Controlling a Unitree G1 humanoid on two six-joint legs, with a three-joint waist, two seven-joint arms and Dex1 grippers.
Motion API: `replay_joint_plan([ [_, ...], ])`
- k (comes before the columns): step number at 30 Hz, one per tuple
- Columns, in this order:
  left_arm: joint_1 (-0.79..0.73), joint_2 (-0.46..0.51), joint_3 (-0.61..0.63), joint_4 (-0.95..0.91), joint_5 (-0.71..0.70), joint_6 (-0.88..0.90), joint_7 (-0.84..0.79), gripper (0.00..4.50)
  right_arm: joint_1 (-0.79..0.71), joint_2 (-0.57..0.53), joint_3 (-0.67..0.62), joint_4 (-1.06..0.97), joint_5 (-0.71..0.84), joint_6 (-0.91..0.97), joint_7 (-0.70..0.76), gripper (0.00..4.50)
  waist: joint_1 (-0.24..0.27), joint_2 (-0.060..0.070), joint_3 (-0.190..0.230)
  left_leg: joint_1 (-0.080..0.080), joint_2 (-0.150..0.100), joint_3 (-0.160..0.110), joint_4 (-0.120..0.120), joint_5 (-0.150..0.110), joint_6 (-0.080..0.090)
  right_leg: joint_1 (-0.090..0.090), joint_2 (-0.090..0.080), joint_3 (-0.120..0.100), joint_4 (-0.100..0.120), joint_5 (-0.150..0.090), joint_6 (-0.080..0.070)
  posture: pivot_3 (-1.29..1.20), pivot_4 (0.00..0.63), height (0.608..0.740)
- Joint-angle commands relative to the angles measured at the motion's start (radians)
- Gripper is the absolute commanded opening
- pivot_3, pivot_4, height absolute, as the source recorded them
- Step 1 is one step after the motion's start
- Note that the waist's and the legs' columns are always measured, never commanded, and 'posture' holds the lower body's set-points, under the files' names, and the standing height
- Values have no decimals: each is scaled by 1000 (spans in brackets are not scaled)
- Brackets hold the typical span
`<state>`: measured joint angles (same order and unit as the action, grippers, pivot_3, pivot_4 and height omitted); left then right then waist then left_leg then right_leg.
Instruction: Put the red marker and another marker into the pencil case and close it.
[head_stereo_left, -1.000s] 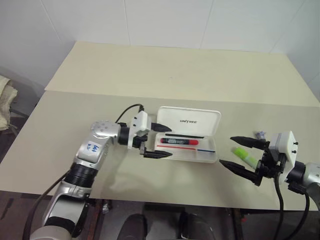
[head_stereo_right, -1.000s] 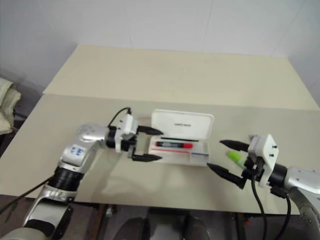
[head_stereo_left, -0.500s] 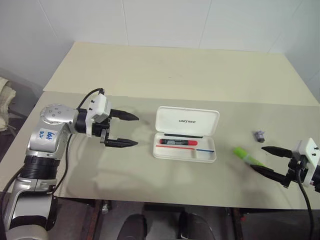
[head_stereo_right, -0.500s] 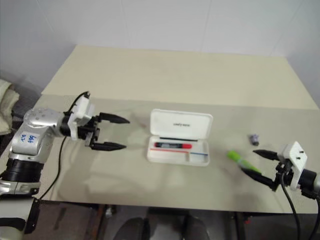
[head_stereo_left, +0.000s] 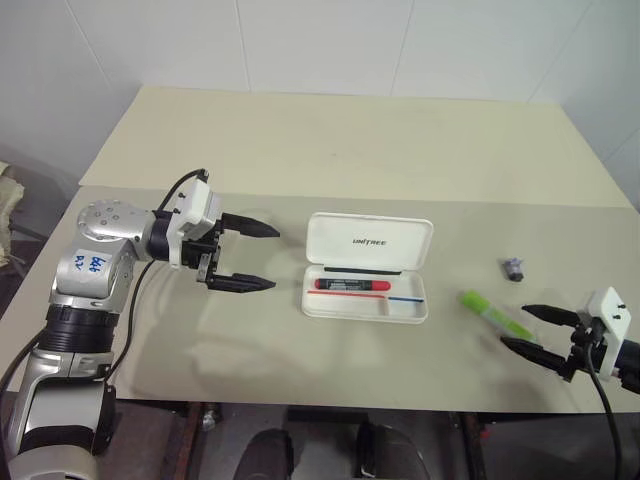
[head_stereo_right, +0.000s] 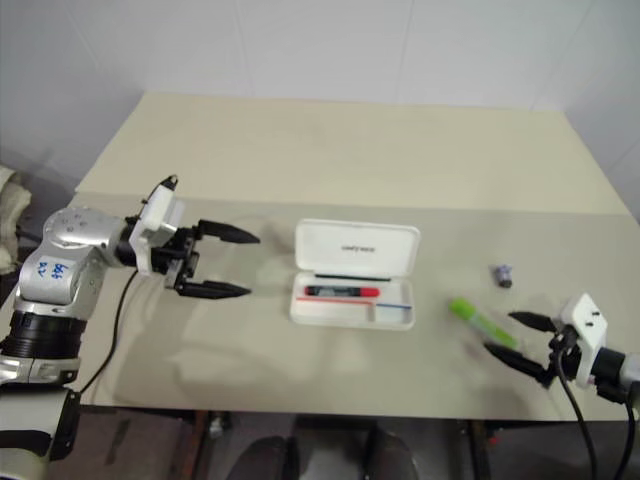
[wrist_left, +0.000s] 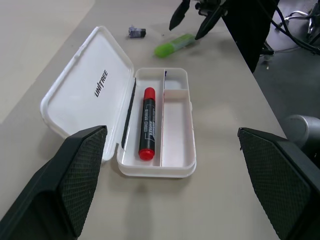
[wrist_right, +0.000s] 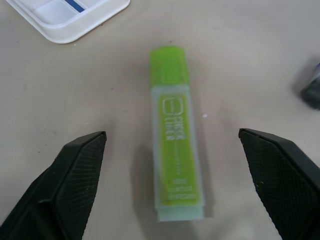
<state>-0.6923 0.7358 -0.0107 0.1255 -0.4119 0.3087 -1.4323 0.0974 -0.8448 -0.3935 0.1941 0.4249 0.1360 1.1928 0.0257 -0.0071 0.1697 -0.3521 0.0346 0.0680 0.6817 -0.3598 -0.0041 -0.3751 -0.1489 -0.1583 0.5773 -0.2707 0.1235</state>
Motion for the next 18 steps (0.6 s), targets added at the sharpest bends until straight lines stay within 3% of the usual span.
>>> replay_joint_plan([
  [1,-27,7,20,-11,-19,-10,-2,4500,4,13,-4,-8,11,-19,1,3132,-1,0,0,0,0,0,0,0,0,0,0,0,0,0,0,0,150,740],
  [9,-42,-2,13,6,-13,-27,-4,4500,-8,35,20,-54,13,-18,-2,132,-1,0,0,0,0,0,0,0,0,0,0,0,0,0,0,0,150,740],
  [18,-10,-15,13,-17,-14,-36,10,4500,-44,22,23,-175,48,33,-23,30,-1,0,0,0,0,0,0,0,0,0,0,0,0,0,0,0,150,740],
])
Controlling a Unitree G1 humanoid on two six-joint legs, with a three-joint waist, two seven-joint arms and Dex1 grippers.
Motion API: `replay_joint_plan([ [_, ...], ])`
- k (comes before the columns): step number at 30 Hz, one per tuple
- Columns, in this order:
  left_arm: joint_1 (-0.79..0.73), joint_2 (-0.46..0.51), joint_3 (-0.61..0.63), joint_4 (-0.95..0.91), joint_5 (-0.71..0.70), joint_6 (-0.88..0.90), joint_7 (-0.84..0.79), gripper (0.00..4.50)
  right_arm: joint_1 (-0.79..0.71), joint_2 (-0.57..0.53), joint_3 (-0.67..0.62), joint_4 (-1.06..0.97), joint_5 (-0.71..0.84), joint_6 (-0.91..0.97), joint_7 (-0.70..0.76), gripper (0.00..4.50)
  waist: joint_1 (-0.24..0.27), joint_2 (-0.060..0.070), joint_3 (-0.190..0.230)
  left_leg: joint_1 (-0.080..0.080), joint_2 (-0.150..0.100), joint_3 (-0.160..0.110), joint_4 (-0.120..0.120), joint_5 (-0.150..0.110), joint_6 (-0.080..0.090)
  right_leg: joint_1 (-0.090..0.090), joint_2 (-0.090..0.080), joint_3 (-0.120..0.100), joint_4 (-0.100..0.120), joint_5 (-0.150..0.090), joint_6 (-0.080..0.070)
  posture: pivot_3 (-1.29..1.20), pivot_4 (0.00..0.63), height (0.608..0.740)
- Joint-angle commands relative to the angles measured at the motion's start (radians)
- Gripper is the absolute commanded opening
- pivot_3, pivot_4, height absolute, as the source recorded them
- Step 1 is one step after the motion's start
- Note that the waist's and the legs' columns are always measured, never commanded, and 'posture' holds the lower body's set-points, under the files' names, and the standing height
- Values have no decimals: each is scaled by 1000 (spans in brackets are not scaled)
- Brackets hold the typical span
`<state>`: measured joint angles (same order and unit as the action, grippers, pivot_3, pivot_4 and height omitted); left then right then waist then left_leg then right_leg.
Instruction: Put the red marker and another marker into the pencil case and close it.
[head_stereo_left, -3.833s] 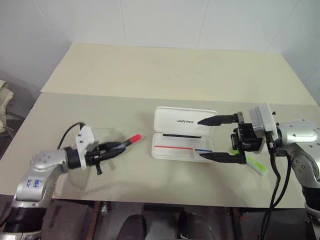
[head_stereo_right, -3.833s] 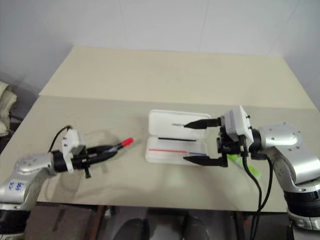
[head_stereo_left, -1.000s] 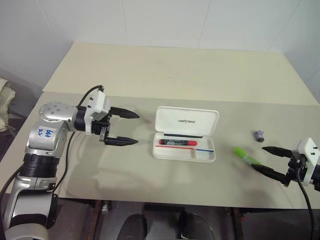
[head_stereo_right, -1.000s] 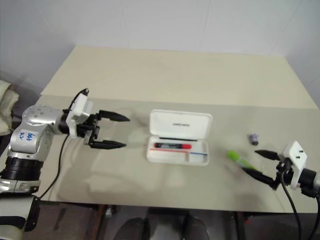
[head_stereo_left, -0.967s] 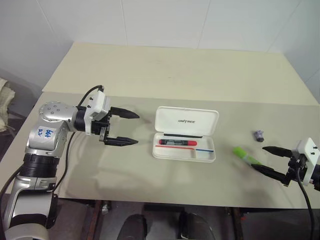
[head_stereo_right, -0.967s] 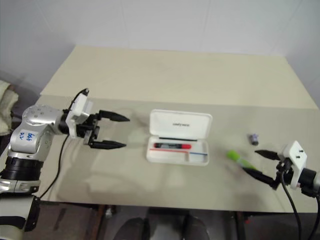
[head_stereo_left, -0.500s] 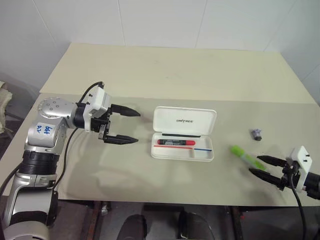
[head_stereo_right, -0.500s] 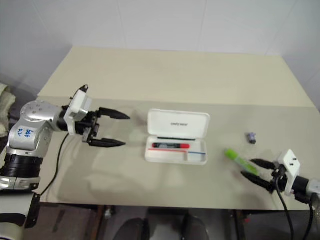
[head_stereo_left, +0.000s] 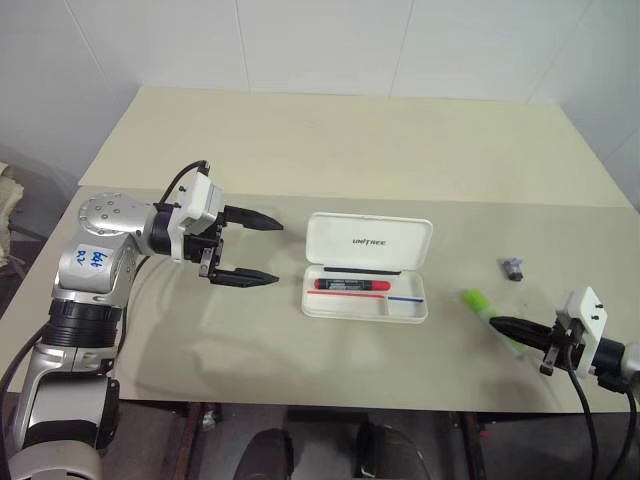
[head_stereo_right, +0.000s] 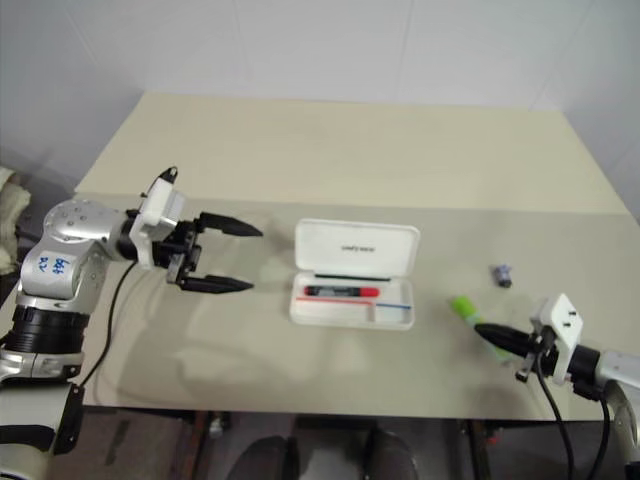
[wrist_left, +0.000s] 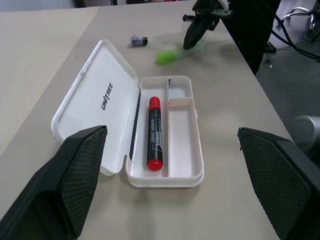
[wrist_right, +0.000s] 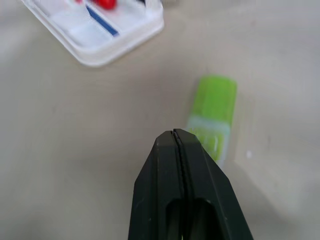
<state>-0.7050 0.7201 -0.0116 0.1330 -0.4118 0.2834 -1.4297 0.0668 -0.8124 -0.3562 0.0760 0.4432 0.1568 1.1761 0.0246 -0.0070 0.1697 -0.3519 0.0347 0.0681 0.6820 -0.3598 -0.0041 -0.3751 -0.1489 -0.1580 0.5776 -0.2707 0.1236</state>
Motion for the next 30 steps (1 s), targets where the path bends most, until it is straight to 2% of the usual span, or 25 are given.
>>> replay_joint_plan([
  [1,11,0,16,-31,-17,-8,12,4500,-20,-15,-10,-77,32,20,-7,30,1,0,0,0,0,0,0,0,0,0,0,0,0,0,0,0,150,740],
  [12,89,4,30,-102,-37,20,55,4500,-54,-20,1,-237,86,158,-41,30,3,0,0,0,0,-1,0,0,0,0,0,0,1,0,0,0,150,740],
  [15,99,6,31,-107,-39,23,62,4500,-3,-40,-30,-264,102,206,-34,556,6,0,0,-1,0,-1,0,0,0,0,0,0,1,0,0,0,150,740],
  [22,112,-1,21,-118,-38,26,75,4500,86,-21,-84,-255,52,149,-97,3058,3,0,0,0,0,-1,0,0,0,0,0,0,1,0,0,0,150,740],
  [23,113,-4,18,-119,-38,25,76,4500,99,-11,-88,-249,36,131,-116,3545,3,0,0,0,0,-1,0,0,0,0,0,0,1,0,0,0,150,740],
  [24,113,-5,15,-119,-37,25,77,4500,112,0,-91,-242,14,112,-141,3770,2,0,0,0,0,-1,0,0,0,0,0,0,1,0,0,0,150,740],
  [30,112,-14,7,-127,-40,31,81,4500,192,59,-81,-269,-4,111,-217,3770,2,0,0,0,0,-1,0,0,0,0,0,0,1,0,0,0,150,740],
])
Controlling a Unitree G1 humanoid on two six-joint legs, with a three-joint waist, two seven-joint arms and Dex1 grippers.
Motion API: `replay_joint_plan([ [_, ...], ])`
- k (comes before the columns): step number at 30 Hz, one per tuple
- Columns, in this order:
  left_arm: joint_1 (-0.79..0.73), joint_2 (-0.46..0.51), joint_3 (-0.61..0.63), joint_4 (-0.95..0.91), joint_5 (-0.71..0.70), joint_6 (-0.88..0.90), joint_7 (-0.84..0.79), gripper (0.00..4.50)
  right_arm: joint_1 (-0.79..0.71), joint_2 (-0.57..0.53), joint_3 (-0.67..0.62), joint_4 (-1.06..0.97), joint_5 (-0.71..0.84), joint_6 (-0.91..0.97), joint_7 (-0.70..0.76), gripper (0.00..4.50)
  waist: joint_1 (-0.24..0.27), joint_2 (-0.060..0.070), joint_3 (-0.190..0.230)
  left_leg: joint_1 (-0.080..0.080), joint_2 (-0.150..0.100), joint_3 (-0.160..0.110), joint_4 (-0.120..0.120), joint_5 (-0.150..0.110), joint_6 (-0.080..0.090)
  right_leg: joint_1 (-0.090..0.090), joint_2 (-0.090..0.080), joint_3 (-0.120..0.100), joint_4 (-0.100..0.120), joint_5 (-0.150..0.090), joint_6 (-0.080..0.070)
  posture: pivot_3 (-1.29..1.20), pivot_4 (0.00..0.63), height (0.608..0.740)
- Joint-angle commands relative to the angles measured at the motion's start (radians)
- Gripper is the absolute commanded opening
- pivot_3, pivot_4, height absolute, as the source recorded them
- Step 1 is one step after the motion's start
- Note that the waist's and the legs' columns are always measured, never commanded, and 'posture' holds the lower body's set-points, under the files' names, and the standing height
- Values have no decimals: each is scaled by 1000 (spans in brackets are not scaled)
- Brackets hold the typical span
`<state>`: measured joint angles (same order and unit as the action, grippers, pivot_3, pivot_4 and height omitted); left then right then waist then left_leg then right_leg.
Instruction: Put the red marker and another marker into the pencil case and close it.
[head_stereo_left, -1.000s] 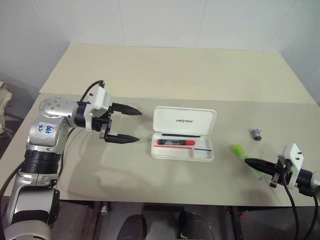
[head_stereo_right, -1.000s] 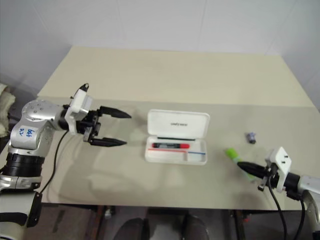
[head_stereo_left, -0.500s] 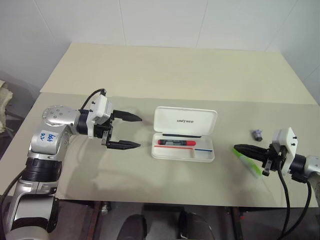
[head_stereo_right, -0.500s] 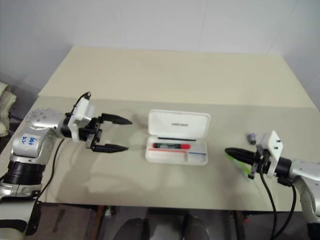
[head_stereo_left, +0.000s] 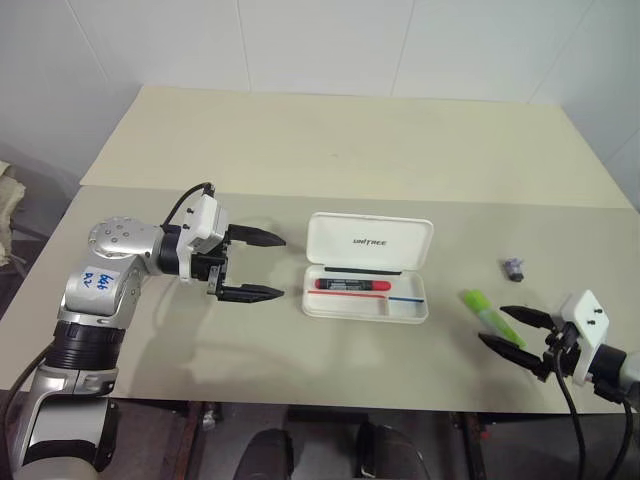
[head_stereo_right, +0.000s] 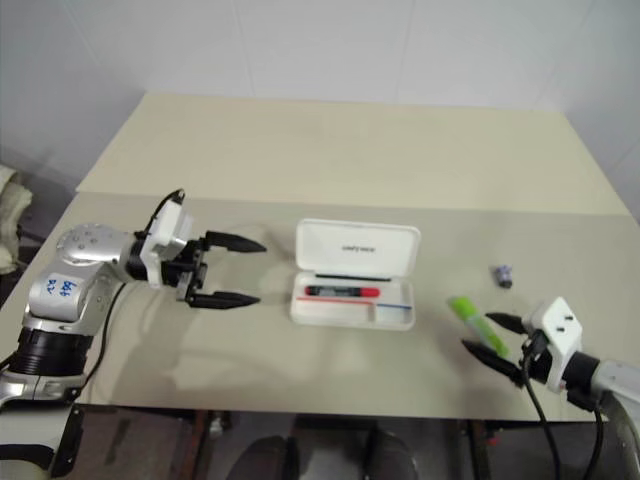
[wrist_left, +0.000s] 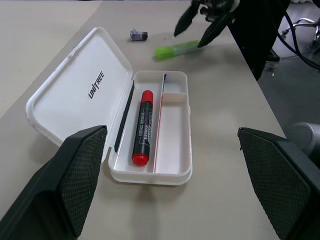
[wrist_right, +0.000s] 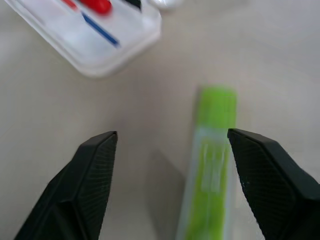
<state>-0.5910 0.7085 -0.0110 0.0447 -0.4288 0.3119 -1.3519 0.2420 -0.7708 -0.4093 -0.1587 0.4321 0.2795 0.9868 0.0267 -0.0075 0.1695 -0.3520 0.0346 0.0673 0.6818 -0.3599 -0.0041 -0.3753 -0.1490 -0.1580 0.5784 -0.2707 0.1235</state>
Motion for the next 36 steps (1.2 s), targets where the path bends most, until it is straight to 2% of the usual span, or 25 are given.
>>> replay_joint_plan([
  [1,-5,-7,3,-38,-23,4,3,4500,21,31,-19,-25,3,-6,-43,3770,-1,0,0,0,0,0,0,0,0,0,0,0,0,0,0,0,150,740],
  [10,-26,-25,-6,-27,-19,10,-1,4500,-32,72,-4,94,-10,-27,-94,3770,-1,0,0,1,0,0,0,0,0,0,0,1,1,0,0,0,150,740],
  [16,-33,-29,-6,-21,-17,7,-2,4500,-86,55,-12,223,-2,-36,-66,3770,-3,0,0,1,0,1,0,0,0,0,0,1,0,0,0,0,150,740],
  [23,-31,-29,-3,-21,-15,4,0,4500,-107,50,7,270,12,1,-33,3770,-2,-1,-1,1,0,1,0,0,0,0,0,1,1,0,0,0,150,740],
  [26,-28,-30,-1,-26,-15,3,3,4500,-109,45,26,279,21,30,-4,3158,-3,-2,-1,1,0,1,0,0,0,0,0,1,2,0,0,0,150,740],
  [32,-30,-32,3,-22,-12,-8,10,4500,-136,32,41,301,12,24,13,1100,-3,-2,-1,1,1,0,0,0,0,0,0,1,2,0,0,0,150,740],
  [36,-34,-35,3,-18,-11,-17,16,4500,-157,27,52,305,8,34,20,1109,-3,-3,-2,1,0,0,0,0,0,0,0,1,2,0,0,0,150,740],
])
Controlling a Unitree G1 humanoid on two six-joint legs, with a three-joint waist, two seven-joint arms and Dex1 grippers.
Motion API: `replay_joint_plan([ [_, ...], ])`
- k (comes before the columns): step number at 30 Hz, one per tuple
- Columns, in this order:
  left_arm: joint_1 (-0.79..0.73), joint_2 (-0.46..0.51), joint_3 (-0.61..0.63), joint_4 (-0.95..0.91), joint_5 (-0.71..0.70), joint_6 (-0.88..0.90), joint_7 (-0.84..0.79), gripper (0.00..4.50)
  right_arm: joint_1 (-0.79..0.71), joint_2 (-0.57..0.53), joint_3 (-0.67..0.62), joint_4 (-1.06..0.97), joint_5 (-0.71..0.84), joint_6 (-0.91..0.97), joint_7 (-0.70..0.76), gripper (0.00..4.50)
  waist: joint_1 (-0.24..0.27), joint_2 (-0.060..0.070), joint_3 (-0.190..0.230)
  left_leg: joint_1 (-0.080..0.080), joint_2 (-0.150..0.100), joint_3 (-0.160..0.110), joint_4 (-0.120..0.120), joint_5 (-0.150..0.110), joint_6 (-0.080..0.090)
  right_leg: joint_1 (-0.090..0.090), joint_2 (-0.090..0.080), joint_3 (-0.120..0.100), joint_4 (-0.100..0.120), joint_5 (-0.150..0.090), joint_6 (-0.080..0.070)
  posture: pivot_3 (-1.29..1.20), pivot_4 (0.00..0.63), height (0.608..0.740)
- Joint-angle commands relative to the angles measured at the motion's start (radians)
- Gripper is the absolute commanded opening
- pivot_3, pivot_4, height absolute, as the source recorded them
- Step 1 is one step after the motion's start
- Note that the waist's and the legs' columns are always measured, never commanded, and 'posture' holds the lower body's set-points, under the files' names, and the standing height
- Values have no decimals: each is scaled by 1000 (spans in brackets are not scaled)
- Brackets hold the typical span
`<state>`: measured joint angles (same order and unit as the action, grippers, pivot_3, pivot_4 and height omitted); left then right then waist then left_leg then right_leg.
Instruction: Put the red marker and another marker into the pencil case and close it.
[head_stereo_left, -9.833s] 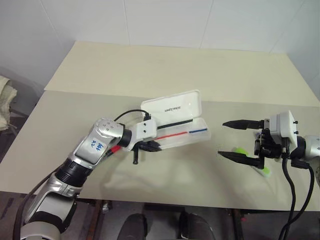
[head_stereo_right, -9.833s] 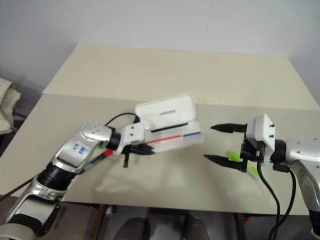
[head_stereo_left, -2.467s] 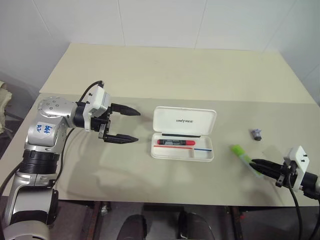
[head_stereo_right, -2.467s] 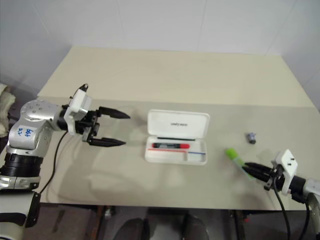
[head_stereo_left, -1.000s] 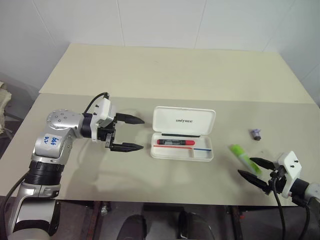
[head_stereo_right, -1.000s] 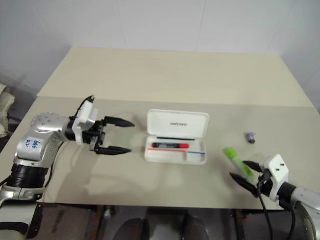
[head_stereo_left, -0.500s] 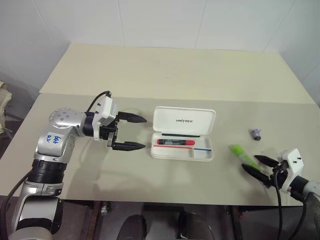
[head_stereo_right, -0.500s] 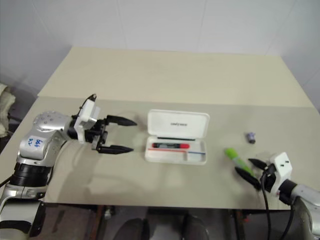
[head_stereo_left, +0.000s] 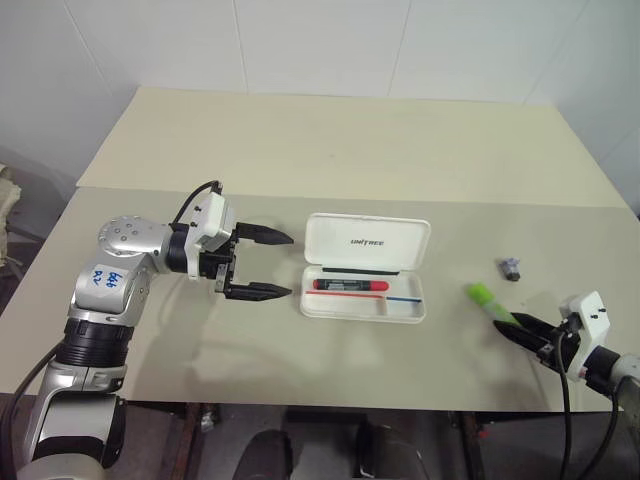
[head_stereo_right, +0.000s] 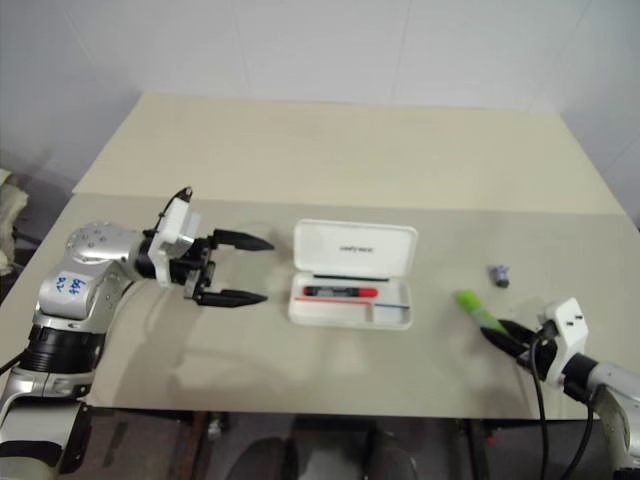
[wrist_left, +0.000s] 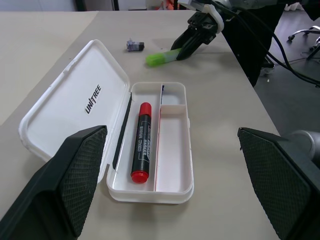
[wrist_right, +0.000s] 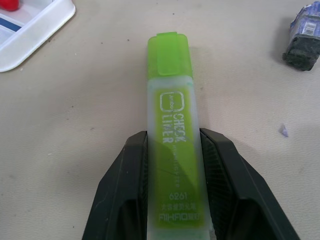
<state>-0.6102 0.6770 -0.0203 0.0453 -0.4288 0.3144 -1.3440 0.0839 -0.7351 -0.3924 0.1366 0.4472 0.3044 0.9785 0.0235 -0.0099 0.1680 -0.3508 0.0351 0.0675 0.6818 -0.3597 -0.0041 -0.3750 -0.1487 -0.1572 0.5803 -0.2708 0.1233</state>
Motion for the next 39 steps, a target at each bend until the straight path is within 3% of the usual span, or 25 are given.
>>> replay_joint_plan([
  [1,-14,-5,14,-19,-11,-21,12,4500,-5,-10,41,10,-9,10,30,1109,0,0,0,0,0,0,0,0,0,0,0,0,0,0,0,0,150,740],
  [6,-3,-5,17,-26,-14,-26,20,4500,-39,-24,63,-12,-29,-21,43,1109,-8,0,0,1,0,0,0,0,-1,0,0,1,1,0,0,0,150,740],
  [12,23,11,22,-34,-12,-33,14,4500,-148,-60,94,-182,37,7,114,1109,-22,2,1,1,0,1,0,1,-1,0,0,1,1,0,0,0,150,740],
  [21,56,19,28,-38,-8,-54,24,4500,-397,-20,315,-330,57,100,150,1109,-3,2,1,-1,0,-2,0,0,-1,-1,0,-1,1,0,0,0,150,740],
  [31,86,25,34,-51,-6,-69,41,4500,-575,79,555,-259,-33,99,195,1109,0,2,1,-3,0,-2,0,0,-1,-2,0,-1,1,0,0,0,150,740],
  [39,102,25,36,-76,-10,-58,62,4500,-610,137,657,-203,-105,102,207,1109,-2,2,2,-2,0,-1,0,0,-1,-3,0,-1,1,0,0,0,150,740],
])
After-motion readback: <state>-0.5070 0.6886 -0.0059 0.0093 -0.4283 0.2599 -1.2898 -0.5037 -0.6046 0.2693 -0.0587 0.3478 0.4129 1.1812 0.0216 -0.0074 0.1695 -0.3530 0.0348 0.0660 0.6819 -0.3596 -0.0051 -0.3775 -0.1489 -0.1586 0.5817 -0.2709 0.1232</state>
